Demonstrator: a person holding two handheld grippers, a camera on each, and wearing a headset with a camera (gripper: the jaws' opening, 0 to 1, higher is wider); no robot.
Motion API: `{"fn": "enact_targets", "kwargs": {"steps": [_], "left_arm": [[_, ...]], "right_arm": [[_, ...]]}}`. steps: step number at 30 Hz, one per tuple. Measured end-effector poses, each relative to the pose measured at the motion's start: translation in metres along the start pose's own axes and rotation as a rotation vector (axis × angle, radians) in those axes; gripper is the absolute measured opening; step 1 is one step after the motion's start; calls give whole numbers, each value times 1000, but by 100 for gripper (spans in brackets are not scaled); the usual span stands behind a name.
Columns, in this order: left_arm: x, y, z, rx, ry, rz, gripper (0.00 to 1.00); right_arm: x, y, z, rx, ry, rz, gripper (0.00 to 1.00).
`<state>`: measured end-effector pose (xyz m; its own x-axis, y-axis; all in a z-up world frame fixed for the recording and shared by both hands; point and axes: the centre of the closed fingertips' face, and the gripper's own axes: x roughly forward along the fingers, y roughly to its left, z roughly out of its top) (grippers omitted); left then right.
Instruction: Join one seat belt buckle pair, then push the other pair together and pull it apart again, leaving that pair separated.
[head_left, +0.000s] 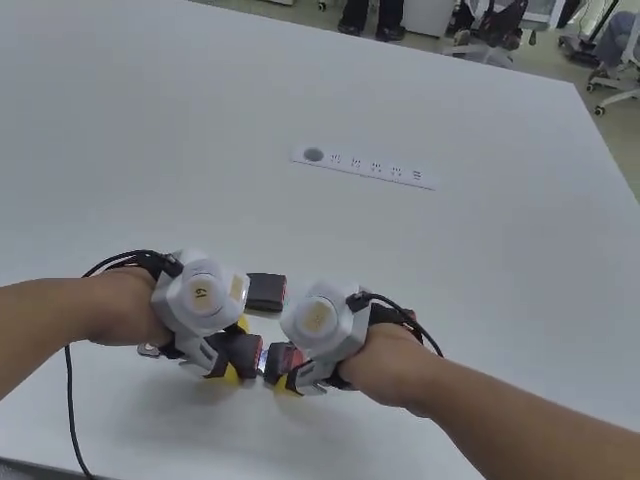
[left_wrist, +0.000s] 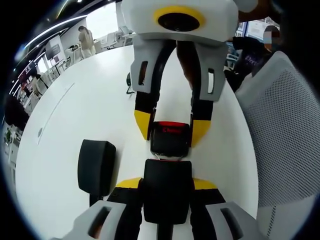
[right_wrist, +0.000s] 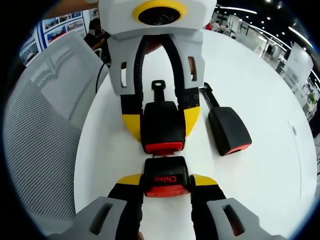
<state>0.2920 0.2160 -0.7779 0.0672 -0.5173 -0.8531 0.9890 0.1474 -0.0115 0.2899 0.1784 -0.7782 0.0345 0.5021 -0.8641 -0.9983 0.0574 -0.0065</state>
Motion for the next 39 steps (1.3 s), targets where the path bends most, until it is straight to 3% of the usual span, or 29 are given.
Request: {"fn": "enact_targets", "kwargs": {"steps": [8, 11, 19, 22, 26, 30, 32, 39], "left_arm": [[-3, -2, -1, -21, 24, 30, 40], [-8, 0, 1, -21, 13, 43, 42], [-30, 2, 22, -26, -28, 76, 44], [-34, 5, 24, -24, -37, 84, 45], [-42, 11, 32, -30, -62, 99, 46], [-47, 15, 43, -39, -84, 115, 46], [-45, 24, 40, -38, -86, 120, 46], [-49, 32, 48, -35, -87, 137, 48]], "right_arm": [[0, -1, -1, 6, 10, -8, 35], [-2, -2, -1, 6, 13, -20, 38], [-18, -2, 7, 5, -19, -34, 41], [-22, -3, 8, 6, -34, -37, 41], [-39, 0, 11, -6, -44, -46, 41], [-48, -7, 9, -9, -49, -61, 40], [-55, -12, 5, -6, -50, -72, 40], [-67, -35, -19, 10, -19, -108, 40]]}}
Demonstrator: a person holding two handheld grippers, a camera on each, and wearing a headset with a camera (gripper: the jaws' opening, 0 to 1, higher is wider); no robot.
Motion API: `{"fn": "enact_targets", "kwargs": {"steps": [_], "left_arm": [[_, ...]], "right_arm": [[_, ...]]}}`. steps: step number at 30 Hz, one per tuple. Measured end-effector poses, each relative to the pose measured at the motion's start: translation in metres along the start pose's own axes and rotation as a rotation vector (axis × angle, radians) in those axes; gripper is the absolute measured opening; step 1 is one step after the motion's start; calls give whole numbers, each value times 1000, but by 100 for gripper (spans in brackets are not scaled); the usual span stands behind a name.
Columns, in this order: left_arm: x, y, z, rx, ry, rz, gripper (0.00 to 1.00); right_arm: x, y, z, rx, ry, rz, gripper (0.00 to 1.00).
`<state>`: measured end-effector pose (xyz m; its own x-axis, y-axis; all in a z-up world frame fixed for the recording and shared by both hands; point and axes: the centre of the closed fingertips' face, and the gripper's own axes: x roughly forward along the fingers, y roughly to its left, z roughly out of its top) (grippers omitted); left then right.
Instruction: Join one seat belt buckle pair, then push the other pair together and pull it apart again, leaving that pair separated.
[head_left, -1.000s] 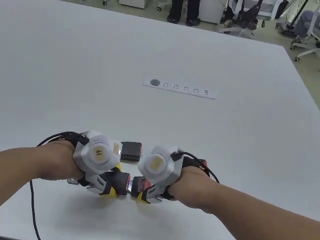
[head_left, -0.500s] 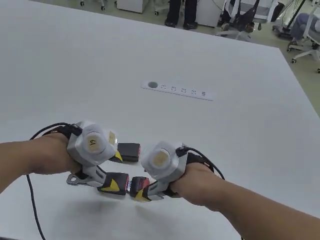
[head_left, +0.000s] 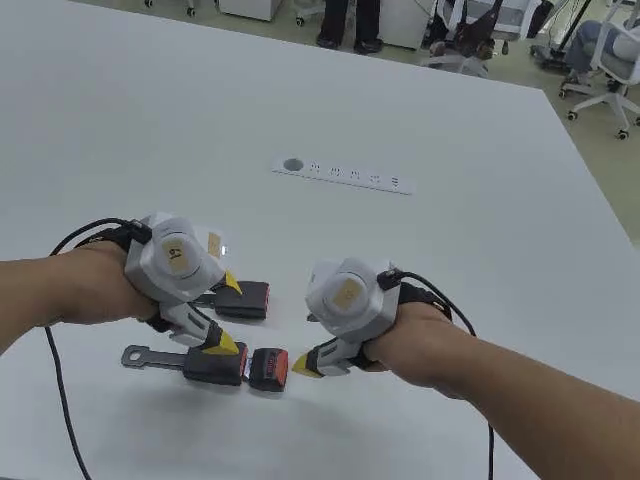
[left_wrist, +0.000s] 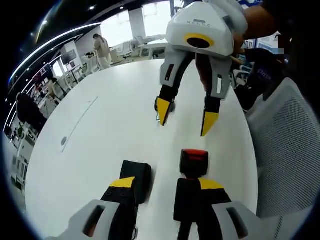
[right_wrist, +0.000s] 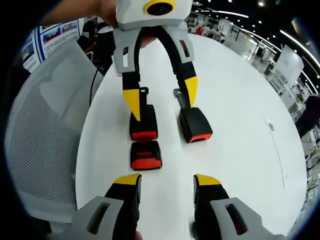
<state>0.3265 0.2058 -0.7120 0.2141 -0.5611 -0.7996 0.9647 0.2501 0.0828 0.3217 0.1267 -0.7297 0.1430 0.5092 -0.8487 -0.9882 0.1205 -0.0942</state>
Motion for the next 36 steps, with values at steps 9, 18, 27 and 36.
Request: {"fn": "enact_targets", "kwargs": {"steps": [9, 18, 27, 36], "left_arm": [[3, 26, -6, -9, 6, 27, 52], [14, 43, -22, -3, 34, 24, 54], [32, 49, -16, 17, 56, -9, 53], [52, 52, -33, 38, 106, -70, 49]], "right_arm": [[-10, -24, -30, 11, 39, -33, 40], [-12, -44, -57, 18, 71, -61, 39], [-17, -65, -76, 13, 82, -80, 39], [-8, -72, -97, -10, 124, -38, 38]]}}
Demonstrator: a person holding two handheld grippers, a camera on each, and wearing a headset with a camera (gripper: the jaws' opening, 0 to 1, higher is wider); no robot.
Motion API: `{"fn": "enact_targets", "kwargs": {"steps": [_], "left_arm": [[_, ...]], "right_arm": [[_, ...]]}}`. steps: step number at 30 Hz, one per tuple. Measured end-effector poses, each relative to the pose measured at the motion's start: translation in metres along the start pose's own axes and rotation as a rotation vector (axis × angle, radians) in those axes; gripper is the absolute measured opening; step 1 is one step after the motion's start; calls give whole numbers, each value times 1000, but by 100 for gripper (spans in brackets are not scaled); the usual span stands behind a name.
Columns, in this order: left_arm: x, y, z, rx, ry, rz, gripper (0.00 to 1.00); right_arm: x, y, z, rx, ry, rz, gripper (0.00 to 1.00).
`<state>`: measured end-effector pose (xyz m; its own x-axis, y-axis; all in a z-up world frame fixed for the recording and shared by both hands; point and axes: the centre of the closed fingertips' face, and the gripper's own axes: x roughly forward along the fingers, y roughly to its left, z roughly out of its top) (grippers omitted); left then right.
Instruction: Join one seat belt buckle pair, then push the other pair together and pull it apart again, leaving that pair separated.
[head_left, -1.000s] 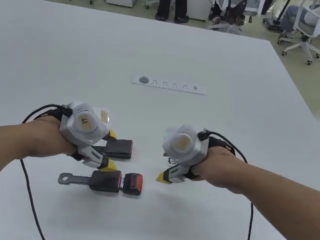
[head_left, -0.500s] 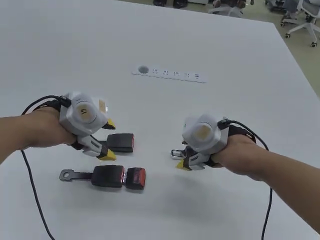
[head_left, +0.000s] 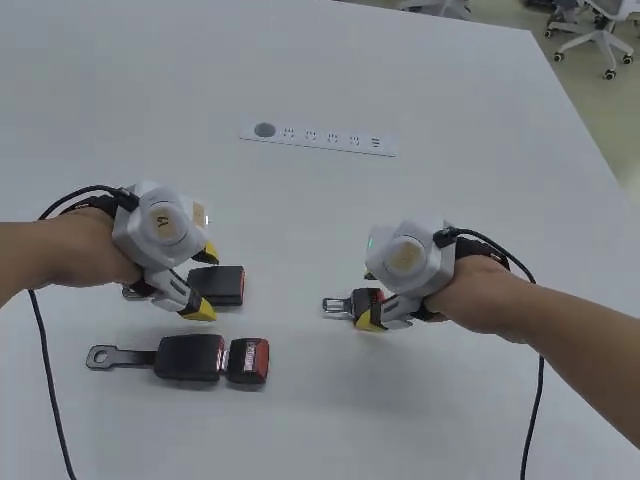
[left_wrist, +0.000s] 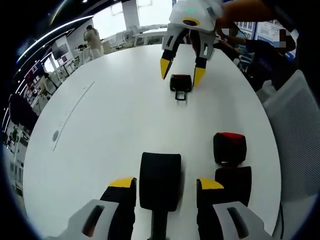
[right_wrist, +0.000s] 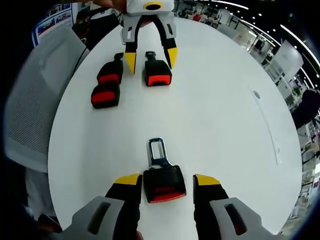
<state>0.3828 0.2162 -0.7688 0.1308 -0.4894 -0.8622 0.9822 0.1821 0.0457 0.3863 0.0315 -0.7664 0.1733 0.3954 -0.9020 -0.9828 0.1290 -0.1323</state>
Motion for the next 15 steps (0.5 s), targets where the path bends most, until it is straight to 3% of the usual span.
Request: {"fn": "enact_targets", "kwargs": {"steps": [7, 9, 15], "left_arm": [[7, 5, -7, 14, 18, -18, 43], [4, -1, 0, 22, 22, -20, 41], [9, 6, -5, 25, 19, -34, 37]], "right_arm": [[7, 4, -8, -5, 21, 35, 34], [7, 6, -8, -8, 19, 40, 34], [8, 6, -6, -13, 16, 53, 33]]}}
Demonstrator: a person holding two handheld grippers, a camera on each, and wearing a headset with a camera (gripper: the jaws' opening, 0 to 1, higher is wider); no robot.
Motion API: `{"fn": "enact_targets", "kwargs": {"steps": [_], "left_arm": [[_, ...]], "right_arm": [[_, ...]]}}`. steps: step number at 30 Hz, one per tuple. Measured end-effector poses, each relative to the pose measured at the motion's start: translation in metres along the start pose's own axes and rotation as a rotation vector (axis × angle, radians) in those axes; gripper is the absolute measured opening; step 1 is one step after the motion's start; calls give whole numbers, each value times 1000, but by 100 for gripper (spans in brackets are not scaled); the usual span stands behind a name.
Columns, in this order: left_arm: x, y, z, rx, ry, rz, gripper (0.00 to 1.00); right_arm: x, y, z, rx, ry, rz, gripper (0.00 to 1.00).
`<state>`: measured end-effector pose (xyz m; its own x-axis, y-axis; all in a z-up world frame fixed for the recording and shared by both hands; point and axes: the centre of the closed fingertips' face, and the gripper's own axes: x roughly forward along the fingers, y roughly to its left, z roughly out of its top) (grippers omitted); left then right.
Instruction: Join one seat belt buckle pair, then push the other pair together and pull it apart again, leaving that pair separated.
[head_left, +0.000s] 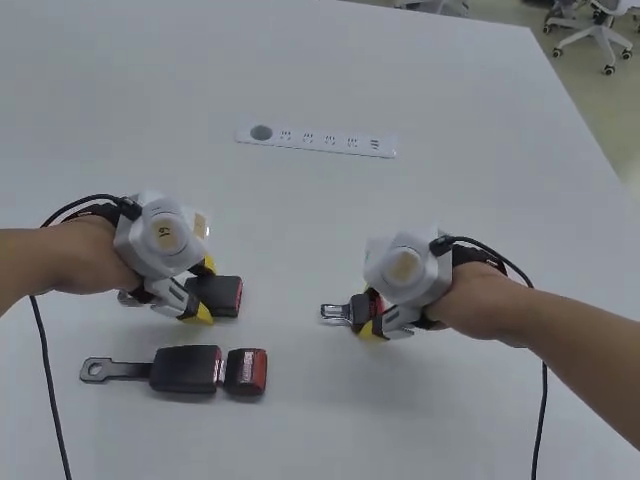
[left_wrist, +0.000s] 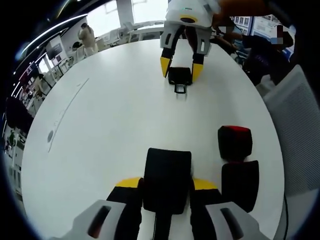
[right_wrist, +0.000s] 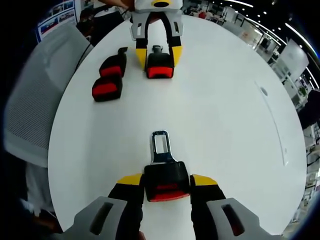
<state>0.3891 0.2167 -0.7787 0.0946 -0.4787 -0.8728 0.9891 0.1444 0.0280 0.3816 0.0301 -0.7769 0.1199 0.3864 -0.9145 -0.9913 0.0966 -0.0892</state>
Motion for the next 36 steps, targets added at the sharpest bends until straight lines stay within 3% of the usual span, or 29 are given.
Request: {"fn": "enact_targets", "kwargs": {"steps": [12, 36], "left_arm": [[-1, -3, 2, 43, -4, -5, 36], [-3, -6, 4, 33, -2, 2, 35]], "right_arm": [[2, 0, 0, 1, 2, 7, 33], [3, -1, -3, 16, 14, 12, 33]]}}
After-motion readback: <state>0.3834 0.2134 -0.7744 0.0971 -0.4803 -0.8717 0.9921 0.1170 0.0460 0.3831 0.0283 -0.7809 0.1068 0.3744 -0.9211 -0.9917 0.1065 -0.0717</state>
